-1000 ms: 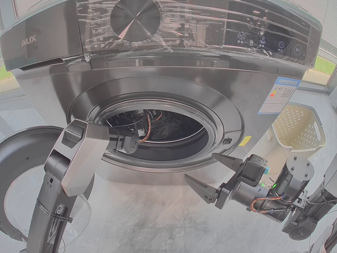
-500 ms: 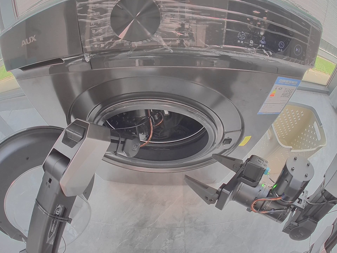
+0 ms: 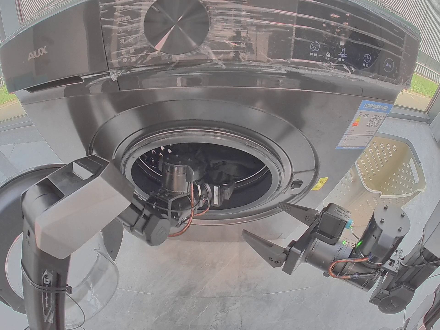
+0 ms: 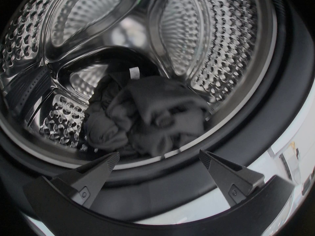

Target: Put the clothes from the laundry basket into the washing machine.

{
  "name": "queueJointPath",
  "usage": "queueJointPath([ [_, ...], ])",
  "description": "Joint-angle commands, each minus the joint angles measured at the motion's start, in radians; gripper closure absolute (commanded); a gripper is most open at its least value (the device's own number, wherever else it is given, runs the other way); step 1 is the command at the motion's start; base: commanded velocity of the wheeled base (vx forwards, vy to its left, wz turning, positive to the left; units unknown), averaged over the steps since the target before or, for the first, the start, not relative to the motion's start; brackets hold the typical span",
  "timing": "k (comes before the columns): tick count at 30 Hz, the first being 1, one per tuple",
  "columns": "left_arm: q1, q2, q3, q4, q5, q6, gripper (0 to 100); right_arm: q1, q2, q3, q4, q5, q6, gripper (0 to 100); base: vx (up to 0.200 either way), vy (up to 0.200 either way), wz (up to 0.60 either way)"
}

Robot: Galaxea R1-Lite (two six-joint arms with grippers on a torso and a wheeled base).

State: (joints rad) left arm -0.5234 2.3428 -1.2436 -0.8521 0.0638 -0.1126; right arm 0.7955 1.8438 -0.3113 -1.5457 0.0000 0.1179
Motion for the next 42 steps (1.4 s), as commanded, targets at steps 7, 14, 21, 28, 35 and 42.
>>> queueJointPath([
  [7,-0.069,-0.207,0.372,-0.131,-0.019,0.059,0,0.004,0.0,0.004,-0.001,-0.002,0.0,0,0.0,0.0,0.0],
  [14,-0.104,-0.315,0.547,-0.165,-0.076,0.06,0,0.004,-0.002,0.004,-0.001,-0.002,0.013,0,0.0,0.0,0.0],
  [21,-0.224,-0.511,0.786,-0.24,-0.082,0.036,0,-0.002,-0.06,0.098,-0.001,-0.006,0.0,0,0.0,0.0,0.0],
  [28,-0.333,-0.714,0.986,-0.393,0.017,-0.013,0,-0.039,-0.195,0.238,-0.001,-0.055,-0.006,0,0.0,0.0,0.0],
  [35,-0.342,-0.948,1.142,-0.397,0.102,-0.007,0,-0.107,-0.328,0.311,0.029,-0.114,-0.004,0,-0.029,0.0,0.0],
  [42,-0.265,-1.122,1.234,-0.384,0.099,0.039,0,-0.157,-0.425,0.311,0.101,-0.152,-0.006,0,-0.2,0.0,0.0],
])
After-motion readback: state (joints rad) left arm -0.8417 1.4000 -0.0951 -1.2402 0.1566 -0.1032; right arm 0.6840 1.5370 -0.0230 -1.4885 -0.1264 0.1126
